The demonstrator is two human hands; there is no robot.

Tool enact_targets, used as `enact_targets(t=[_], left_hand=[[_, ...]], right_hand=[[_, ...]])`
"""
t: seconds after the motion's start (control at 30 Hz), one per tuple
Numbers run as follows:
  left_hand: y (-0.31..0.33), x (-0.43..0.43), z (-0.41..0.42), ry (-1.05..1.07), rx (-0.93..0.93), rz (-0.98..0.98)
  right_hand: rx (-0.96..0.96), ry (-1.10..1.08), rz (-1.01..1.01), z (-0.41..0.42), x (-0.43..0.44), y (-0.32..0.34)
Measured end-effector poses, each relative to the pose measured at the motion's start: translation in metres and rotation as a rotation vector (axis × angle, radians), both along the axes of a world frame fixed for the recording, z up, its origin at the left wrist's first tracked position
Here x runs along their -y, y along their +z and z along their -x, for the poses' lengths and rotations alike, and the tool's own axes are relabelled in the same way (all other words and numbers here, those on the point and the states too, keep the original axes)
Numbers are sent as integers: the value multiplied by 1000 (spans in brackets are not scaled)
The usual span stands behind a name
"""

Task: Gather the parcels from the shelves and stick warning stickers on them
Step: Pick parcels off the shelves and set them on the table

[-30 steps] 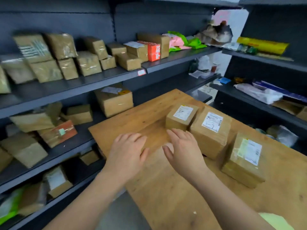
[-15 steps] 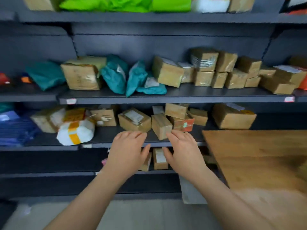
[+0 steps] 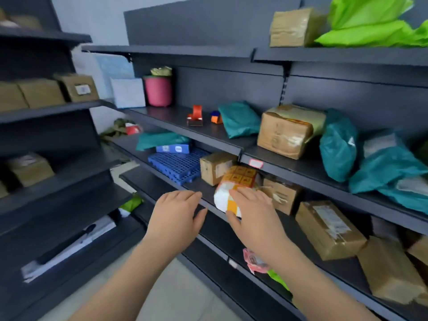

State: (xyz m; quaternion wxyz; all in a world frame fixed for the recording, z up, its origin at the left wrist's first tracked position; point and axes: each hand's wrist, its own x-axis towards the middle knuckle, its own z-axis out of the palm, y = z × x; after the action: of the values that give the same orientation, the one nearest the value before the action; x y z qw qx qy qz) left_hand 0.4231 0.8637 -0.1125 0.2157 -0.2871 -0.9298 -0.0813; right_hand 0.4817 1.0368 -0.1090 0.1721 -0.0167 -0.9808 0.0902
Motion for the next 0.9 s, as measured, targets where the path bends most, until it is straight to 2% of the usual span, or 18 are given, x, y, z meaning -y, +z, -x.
enact_targets(t=[0.2, 0.47, 0.67, 0.9], left_hand=[[5, 58, 64, 286, -7, -83], [1, 170, 129, 568, 43, -116], [5, 273, 192, 678, 39, -125], [46, 393, 275, 738, 17, -64]], right_hand=[[-13, 257, -39, 113, 48, 9], [-2, 561, -41, 231, 171, 12], [-34, 651, -3, 317, 280, 15], [-52, 655, 44, 408, 391, 38]])
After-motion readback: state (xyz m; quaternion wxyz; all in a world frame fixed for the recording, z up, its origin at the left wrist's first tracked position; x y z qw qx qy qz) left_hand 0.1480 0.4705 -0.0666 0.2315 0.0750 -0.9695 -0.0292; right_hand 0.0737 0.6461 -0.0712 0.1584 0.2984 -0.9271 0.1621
